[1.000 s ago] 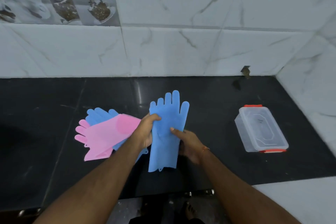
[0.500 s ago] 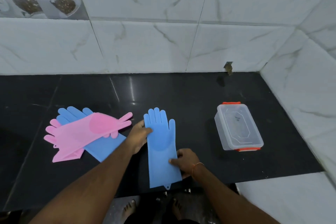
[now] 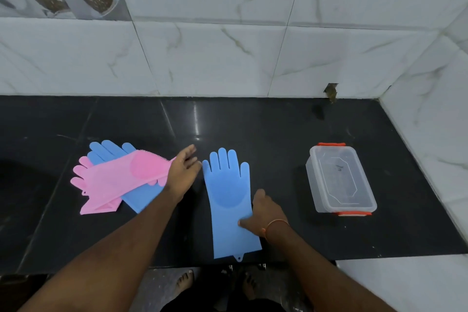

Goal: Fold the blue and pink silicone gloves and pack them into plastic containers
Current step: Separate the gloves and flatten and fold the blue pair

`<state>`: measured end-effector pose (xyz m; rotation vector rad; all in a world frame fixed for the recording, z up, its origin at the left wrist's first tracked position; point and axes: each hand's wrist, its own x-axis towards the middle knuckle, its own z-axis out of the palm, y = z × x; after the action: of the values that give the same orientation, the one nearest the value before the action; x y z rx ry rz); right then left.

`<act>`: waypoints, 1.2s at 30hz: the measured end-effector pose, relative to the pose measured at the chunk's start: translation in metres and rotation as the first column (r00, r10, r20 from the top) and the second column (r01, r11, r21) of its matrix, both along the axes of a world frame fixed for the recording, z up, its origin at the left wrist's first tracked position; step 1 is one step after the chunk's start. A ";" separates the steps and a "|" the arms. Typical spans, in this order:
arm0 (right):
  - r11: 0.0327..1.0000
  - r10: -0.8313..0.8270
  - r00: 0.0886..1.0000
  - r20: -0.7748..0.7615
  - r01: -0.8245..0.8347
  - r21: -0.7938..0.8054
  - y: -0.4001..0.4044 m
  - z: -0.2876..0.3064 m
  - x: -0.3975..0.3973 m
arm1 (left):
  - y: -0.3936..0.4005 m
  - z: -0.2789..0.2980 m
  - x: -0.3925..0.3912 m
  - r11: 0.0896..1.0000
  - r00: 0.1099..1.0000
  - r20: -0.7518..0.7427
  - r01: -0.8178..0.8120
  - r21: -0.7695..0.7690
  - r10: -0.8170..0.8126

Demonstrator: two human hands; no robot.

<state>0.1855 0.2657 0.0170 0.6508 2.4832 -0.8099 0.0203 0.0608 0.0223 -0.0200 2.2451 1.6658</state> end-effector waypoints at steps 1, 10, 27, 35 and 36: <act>1.000 0.019 0.998 -0.061 -0.019 -0.003 -0.004 0.002 -0.005 | -0.008 0.003 -0.004 1.000 0.999 -0.025 -0.024 -0.017 0.024; 0.966 -0.082 0.977 -0.194 0.030 -0.258 -0.092 0.003 -0.060 | -0.122 0.011 -0.037 0.867 0.963 -0.121 0.157 -0.473 -0.240; 0.887 -0.298 0.954 -0.022 0.269 -0.375 -0.231 -0.014 -0.144 | -0.226 -0.018 -0.075 0.512 0.740 -0.081 0.379 -0.771 -0.668; 0.495 -0.543 0.839 -0.031 0.290 -0.819 -0.246 0.027 -0.159 | -0.221 0.007 -0.104 0.649 0.924 -0.230 0.025 -0.760 -0.306; 0.455 -0.575 0.816 -0.050 0.269 -0.849 -0.246 0.034 -0.162 | -0.216 0.010 -0.107 0.664 0.934 -0.264 -0.039 -0.747 -0.242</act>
<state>0.0234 0.0202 0.0513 0.8213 1.7932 -2.2641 -0.0867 -0.1554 0.0328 0.2132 2.9794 0.5975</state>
